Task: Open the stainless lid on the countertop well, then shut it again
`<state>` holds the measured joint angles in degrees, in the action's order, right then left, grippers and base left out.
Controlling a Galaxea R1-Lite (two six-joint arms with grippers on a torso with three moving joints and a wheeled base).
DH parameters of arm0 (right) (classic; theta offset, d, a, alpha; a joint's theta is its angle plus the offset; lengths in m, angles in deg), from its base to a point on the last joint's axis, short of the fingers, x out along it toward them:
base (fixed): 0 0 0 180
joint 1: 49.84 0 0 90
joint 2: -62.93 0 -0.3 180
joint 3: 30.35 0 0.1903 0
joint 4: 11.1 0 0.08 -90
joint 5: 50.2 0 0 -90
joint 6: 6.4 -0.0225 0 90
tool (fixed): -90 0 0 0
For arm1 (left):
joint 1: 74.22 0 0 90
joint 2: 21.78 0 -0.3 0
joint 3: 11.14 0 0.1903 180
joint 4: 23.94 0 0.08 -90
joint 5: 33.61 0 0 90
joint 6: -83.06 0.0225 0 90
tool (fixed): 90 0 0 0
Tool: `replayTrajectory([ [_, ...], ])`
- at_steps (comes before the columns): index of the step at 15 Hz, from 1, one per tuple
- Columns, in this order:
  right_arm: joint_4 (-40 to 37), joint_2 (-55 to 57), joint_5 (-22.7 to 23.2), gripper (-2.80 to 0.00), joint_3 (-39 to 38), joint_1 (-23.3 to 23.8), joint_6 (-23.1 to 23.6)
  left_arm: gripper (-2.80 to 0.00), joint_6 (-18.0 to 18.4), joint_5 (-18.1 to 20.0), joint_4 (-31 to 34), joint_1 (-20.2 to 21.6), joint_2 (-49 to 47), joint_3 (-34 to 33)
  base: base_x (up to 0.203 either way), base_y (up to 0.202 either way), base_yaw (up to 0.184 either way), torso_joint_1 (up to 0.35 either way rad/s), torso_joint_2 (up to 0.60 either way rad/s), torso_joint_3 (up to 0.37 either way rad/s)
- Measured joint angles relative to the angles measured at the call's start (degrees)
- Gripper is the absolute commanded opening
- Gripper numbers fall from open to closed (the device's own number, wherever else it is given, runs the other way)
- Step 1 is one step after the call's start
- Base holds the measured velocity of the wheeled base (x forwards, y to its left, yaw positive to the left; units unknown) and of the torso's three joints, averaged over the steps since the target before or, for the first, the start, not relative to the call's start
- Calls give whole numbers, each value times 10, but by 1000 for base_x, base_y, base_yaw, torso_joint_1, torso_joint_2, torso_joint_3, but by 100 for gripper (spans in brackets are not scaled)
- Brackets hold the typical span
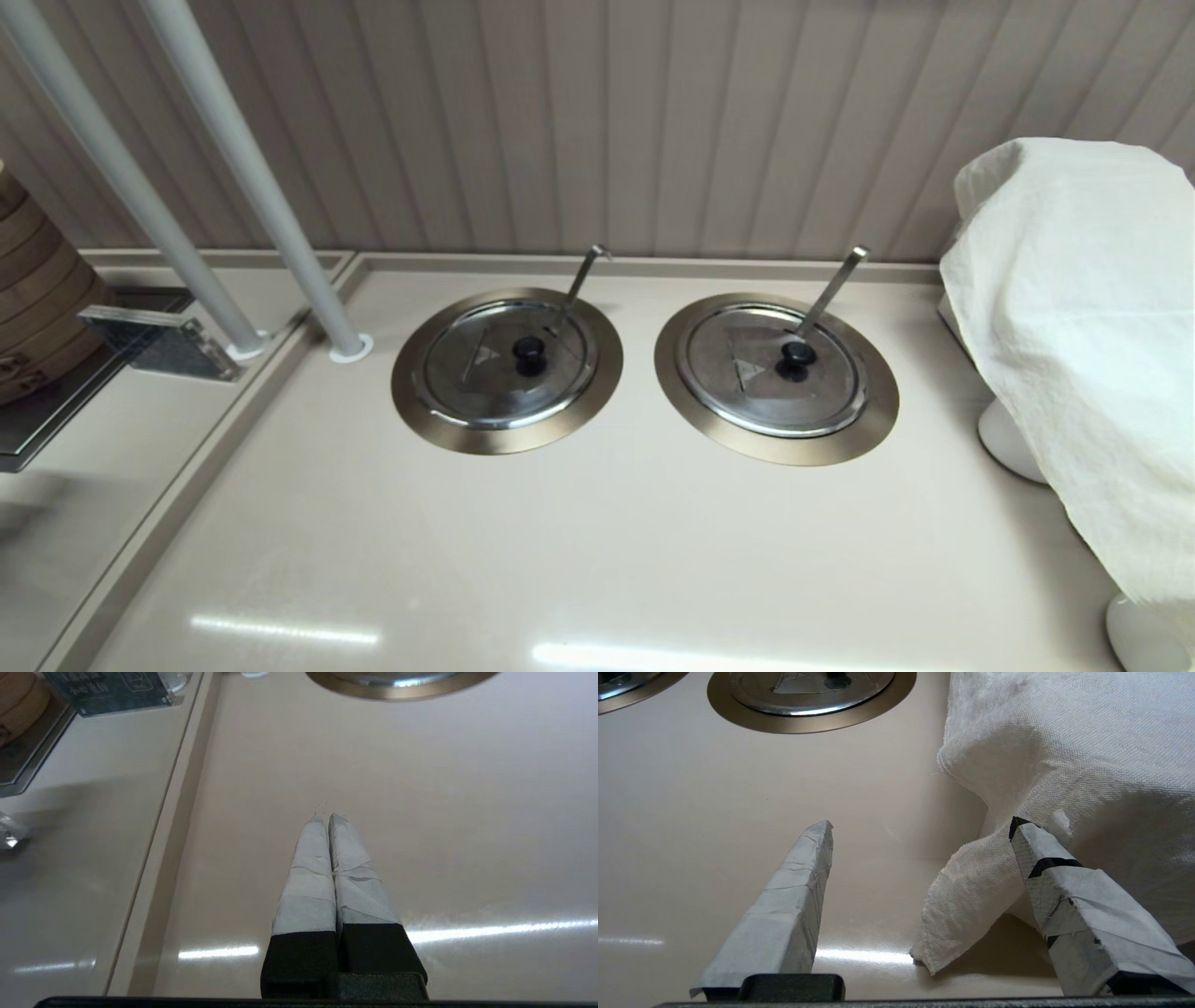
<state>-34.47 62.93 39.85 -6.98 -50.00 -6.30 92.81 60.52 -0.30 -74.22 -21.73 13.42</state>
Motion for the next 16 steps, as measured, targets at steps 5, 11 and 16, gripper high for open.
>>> replayTrajectory([
  [5,0,0,0,0,0,0,0,-280,-23,-13,-1,0,1,-11,0,0,0,0,0,0],
  [11,0,0,0,0,0,0,4,-280,-98,-42,-3,0,1,-12,0,0,0,0,0,0],
  [16,0,0,0,0,0,0,2,-280,-98,-42,-2,0,1,-12,0,0,0,0,0,0],
])
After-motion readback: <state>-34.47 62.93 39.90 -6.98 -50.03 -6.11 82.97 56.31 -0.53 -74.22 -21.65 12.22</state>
